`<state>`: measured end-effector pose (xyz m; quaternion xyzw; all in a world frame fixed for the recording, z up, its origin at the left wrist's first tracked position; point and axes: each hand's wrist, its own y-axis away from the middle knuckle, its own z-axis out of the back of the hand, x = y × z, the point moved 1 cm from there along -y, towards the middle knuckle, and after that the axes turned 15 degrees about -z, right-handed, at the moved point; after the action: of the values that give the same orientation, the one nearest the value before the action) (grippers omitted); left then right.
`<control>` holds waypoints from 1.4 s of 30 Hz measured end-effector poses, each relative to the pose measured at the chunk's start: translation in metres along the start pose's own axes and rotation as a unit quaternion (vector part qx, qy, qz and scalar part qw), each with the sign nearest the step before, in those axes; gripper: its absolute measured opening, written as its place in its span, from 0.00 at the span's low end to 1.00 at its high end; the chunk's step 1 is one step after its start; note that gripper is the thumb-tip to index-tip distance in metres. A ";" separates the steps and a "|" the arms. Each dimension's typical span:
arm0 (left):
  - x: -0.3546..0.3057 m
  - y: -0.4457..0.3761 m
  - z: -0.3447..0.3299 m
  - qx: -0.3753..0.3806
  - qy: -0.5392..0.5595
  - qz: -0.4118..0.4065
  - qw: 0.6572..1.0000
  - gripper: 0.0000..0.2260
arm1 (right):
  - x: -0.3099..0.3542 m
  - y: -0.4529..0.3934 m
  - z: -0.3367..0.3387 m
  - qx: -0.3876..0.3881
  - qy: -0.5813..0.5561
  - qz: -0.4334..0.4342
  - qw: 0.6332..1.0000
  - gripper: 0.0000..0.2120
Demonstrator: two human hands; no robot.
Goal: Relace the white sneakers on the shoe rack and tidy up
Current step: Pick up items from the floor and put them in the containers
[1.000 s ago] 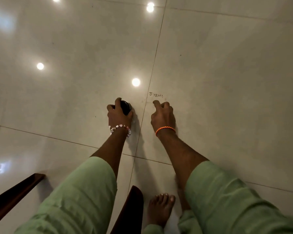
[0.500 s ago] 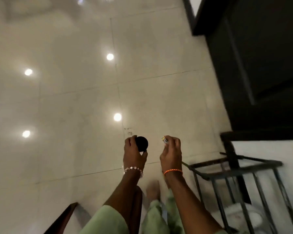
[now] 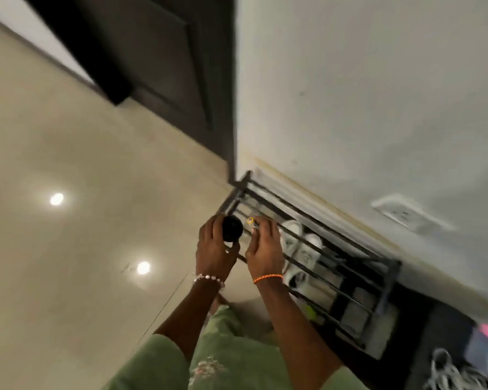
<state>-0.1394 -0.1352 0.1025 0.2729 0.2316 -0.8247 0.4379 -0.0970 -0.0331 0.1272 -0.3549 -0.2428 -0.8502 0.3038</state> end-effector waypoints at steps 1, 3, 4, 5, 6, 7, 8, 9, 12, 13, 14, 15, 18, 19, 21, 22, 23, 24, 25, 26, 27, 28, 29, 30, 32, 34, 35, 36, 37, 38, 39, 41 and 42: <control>-0.018 -0.004 -0.010 0.003 0.007 -0.040 0.999 0.33 | -0.010 -0.002 0.019 -0.021 -0.011 -0.011 1.000 0.14; -0.058 -0.009 -0.035 0.021 0.024 -0.114 0.993 0.29 | -0.035 -0.003 0.063 -0.085 -0.044 -0.032 0.995 0.14; -0.074 -0.011 -0.046 0.033 0.033 -0.140 0.989 0.27 | -0.046 -0.003 0.081 -0.109 -0.059 -0.041 0.991 0.12; -0.095 -0.010 -0.062 0.048 0.040 -0.171 0.983 0.27 | -0.060 0.000 0.103 -0.137 -0.071 -0.054 0.987 0.12; -0.111 -0.009 -0.075 0.061 0.048 -0.197 0.977 0.26 | -0.072 0.004 0.120 -0.162 -0.077 -0.065 0.982 0.12; -0.132 -0.005 -0.092 0.081 0.062 -0.221 0.970 0.26 | -0.089 0.009 0.142 -0.195 -0.083 -0.083 0.974 0.13; -0.150 0.001 -0.106 0.103 0.079 -0.236 0.963 0.27 | -0.103 0.015 0.160 -0.224 -0.088 -0.103 0.965 0.13; -0.167 0.006 -0.118 0.124 0.093 -0.250 0.956 0.28 | -0.116 0.020 0.177 -0.254 -0.091 -0.123 0.955 0.12; -0.226 0.029 -0.161 0.197 0.116 -0.328 0.916 0.28 | -0.168 0.047 0.235 -0.375 -0.102 -0.193 0.901 0.10; -0.242 0.036 -0.171 0.217 0.116 -0.356 0.902 0.28 | -0.183 0.056 0.251 -0.404 -0.111 -0.215 0.882 0.10; -0.256 0.043 -0.181 0.232 0.118 -0.379 0.888 0.29 | -0.198 0.063 0.263 -0.423 -0.118 -0.235 0.867 0.09; -0.272 0.052 -0.192 0.253 0.122 -0.400 0.872 0.29 | -0.217 0.075 0.278 -0.444 -0.119 -0.257 0.850 0.09; -0.309 0.070 -0.219 0.304 0.113 -0.430 0.843 0.29 | -0.258 0.104 0.310 -0.494 -0.124 -0.305 0.805 0.07; -0.322 0.074 -0.224 0.319 0.101 -0.431 0.838 0.29 | -0.267 0.112 0.319 -0.501 -0.132 -0.318 0.794 0.07; -0.351 0.082 -0.242 0.338 0.078 -0.445 0.825 0.29 | -0.289 0.123 0.340 -0.509 -0.142 -0.343 0.777 0.07; -0.366 0.087 -0.255 0.344 0.068 -0.451 0.821 0.29 | -0.304 0.126 0.350 -0.504 -0.142 -0.356 0.774 0.08; -0.380 0.090 -0.264 0.351 0.058 -0.453 0.817 0.29 | -0.316 0.128 0.359 -0.495 -0.139 -0.365 0.776 0.08; -0.392 0.092 -0.274 0.361 0.050 -0.454 0.813 0.29 | -0.327 0.128 0.368 -0.483 -0.134 -0.370 0.782 0.08; -0.405 0.096 -0.287 0.371 0.036 -0.463 0.804 0.28 | -0.340 0.129 0.378 -0.478 -0.134 -0.376 0.783 0.08; -0.417 0.100 -0.297 0.372 0.022 -0.479 0.795 0.28 | -0.351 0.129 0.387 -0.480 -0.137 -0.372 0.782 0.08; -0.427 0.104 -0.311 0.371 0.003 -0.496 0.785 0.28 | -0.363 0.129 0.395 -0.488 -0.144 -0.370 0.777 0.08; -0.434 0.107 -0.321 0.367 -0.012 -0.512 0.777 0.28 | -0.370 0.128 0.402 -0.495 -0.151 -0.364 0.774 0.08; -0.440 0.110 -0.331 0.368 -0.028 -0.523 0.768 0.28 | -0.378 0.128 0.408 -0.499 -0.153 -0.363 0.772 0.08; -0.446 0.113 -0.343 0.373 -0.046 -0.535 0.757 0.28 | -0.389 0.127 0.412 -0.502 -0.152 -0.363 0.770 0.08; -0.454 0.118 -0.363 0.377 -0.092 -0.550 0.739 0.27 | -0.407 0.124 0.421 -0.494 -0.141 -0.365 0.777 0.08; -0.455 0.119 -0.379 0.380 -0.149 -0.554 0.725 0.26 | -0.420 0.118 0.429 -0.473 -0.124 -0.368 0.791 0.09; -0.455 0.120 -0.388 0.378 -0.176 -0.554 0.721 0.26 | -0.427 0.115 0.433 -0.457 -0.113 -0.372 0.800 0.10; -0.453 0.121 -0.393 0.373 -0.199 -0.547 0.723 0.26 | -0.432 0.111 0.438 -0.432 -0.098 -0.379 0.813 0.10; -0.451 0.122 -0.399 0.373 -0.219 -0.532 0.728 0.26 | -0.438 0.106 0.440 -0.401 -0.077 -0.389 0.826 0.10; -0.448 0.122 -0.401 0.380 -0.238 -0.512 0.733 0.26 | -0.442 0.101 0.442 -0.368 -0.052 -0.399 0.838 0.09; -0.446 0.123 -0.403 0.389 -0.255 -0.489 0.738 0.26 | -0.444 0.095 0.443 -0.339 -0.029 -0.403 0.849 0.09; -0.443 0.125 -0.409 0.401 -0.278 -0.454 0.745 0.24 | -0.449 0.084 0.442 -0.294 0.007 -0.415 0.861 0.09; -0.443 0.125 -0.413 0.395 -0.285 -0.444 0.752 0.22 | -0.451 0.078 0.441 -0.271 0.031 -0.423 0.864 0.09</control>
<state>0.2756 0.3212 0.0666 0.0406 -0.1555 -0.9838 -0.0790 0.4120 0.3445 0.0819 -0.2597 -0.1203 -0.9400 -0.1858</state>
